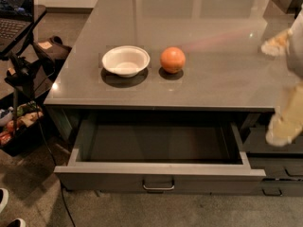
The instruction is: Close top drawer
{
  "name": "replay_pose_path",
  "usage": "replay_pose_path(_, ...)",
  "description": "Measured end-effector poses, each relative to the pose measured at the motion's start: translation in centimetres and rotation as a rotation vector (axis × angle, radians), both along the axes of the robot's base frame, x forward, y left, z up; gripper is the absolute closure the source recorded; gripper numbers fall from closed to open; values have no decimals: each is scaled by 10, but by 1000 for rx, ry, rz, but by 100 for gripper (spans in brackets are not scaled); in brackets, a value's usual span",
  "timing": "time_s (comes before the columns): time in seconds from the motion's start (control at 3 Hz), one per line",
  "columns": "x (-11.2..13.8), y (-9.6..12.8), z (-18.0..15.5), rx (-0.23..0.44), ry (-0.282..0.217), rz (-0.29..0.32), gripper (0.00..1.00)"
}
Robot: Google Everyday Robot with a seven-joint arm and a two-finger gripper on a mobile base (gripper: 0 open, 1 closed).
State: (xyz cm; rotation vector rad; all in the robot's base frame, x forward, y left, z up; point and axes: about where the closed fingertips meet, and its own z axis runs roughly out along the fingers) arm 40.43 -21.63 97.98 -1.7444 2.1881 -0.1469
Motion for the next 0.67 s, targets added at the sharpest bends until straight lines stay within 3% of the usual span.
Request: replay_pose_path(0.67, -59, 5, -96, 245, -34, -8, 0)
